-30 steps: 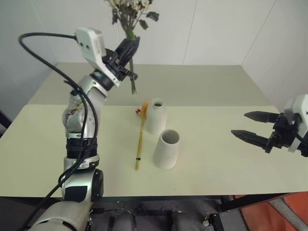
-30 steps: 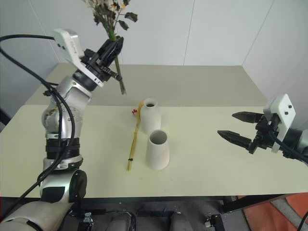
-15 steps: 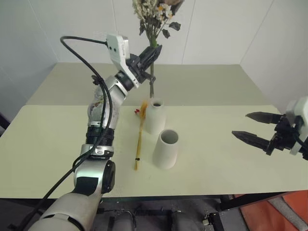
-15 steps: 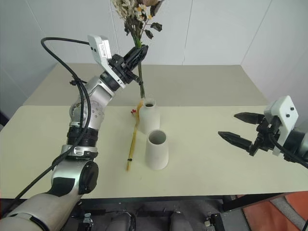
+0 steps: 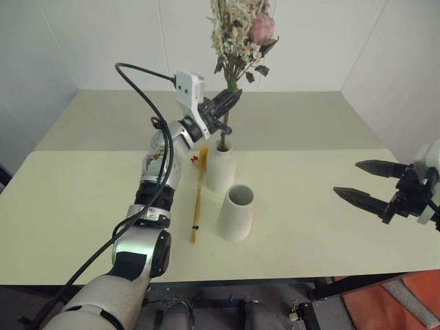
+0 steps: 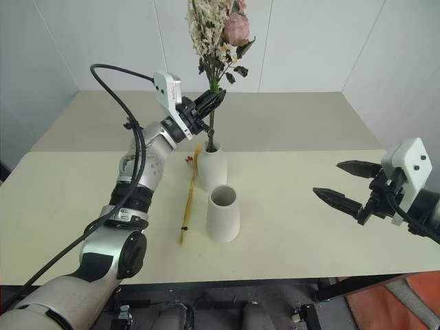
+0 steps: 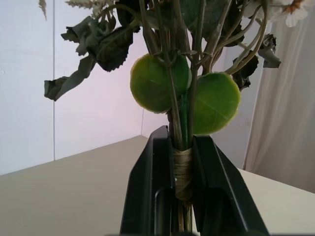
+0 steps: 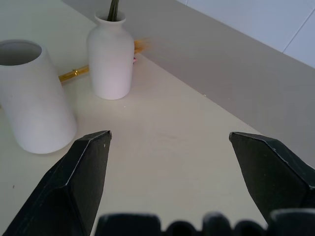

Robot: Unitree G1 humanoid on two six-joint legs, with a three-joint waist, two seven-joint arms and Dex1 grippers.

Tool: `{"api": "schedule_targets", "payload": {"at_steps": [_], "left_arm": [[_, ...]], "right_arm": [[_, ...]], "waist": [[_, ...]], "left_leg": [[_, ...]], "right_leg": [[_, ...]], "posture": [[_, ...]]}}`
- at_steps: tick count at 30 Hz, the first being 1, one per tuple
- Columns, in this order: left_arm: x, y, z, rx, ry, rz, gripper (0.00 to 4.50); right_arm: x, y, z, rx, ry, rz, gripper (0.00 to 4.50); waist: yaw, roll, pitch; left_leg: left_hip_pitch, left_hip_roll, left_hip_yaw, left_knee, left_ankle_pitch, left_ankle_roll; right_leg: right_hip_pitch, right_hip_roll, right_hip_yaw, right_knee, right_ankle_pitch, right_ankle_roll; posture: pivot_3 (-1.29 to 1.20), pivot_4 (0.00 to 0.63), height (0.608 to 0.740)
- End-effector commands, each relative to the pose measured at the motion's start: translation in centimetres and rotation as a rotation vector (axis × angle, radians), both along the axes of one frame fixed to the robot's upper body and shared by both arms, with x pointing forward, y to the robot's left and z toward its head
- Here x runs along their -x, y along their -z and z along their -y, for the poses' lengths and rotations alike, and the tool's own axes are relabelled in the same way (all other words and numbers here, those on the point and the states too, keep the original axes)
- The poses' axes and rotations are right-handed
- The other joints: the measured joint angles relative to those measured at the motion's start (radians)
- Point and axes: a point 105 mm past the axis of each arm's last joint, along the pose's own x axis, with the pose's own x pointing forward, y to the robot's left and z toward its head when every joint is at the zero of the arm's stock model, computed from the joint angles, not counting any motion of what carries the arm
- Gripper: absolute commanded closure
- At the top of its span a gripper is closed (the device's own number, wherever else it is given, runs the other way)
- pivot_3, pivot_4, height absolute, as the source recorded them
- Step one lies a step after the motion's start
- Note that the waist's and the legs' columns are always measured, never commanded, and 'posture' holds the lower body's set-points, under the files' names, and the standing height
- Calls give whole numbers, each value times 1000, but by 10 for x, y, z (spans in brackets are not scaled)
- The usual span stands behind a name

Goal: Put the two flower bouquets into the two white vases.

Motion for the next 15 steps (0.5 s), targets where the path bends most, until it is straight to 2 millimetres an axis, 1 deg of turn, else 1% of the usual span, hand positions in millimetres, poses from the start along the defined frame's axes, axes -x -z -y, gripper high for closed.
{"api": "schedule_targets", "payload": {"at_steps": [1,4,8,10,11,12,15], "left_arm": [[8,-1,6,-63,45,31,3343],[15,5,-2,-95,43,40,2392],[26,13,-21,-126,5,33,1074],[33,18,-34,-143,-25,23,372],[37,21,-41,-155,-37,17,97],[42,25,-49,-166,-48,9,16],[56,37,-71,-212,-93,-40,16]], "right_arm": [[4,-12,0,11,1,55,0],[3,-12,1,16,0,57,0],[0,-12,3,25,-3,57,0],[-2,-12,2,29,-9,56,0],[-3,-12,2,30,-12,56,0],[-4,-12,2,30,-16,57,0],[-6,-11,1,33,-27,58,0]], "waist": [[0,0,0],[-4,0,0],[-8,0,0],[-6,0,0],[-6,0,0],[-6,1,0],[-6,1,0]], "left_leg": [[0,0,0,0,0,0],[0,0,0,0,0,0],[1,0,0,0,0,0],[1,0,0,0,0,0],[1,0,0,0,0,0],[2,0,0,0,0,0],[2,0,0,0,0,0]], "right_leg": [[0,0,0,0,0,0],[0,0,0,0,0,0],[0,0,0,1,0,0],[0,0,1,1,0,0],[0,0,1,1,0,0],[0,0,1,1,0,0],[0,0,1,1,0,0]], "posture": [[0,150,740],[0,150,740],[0,150,740],[0,150,740],[0,150,740],[0,150,740],[0,150,740]]}}
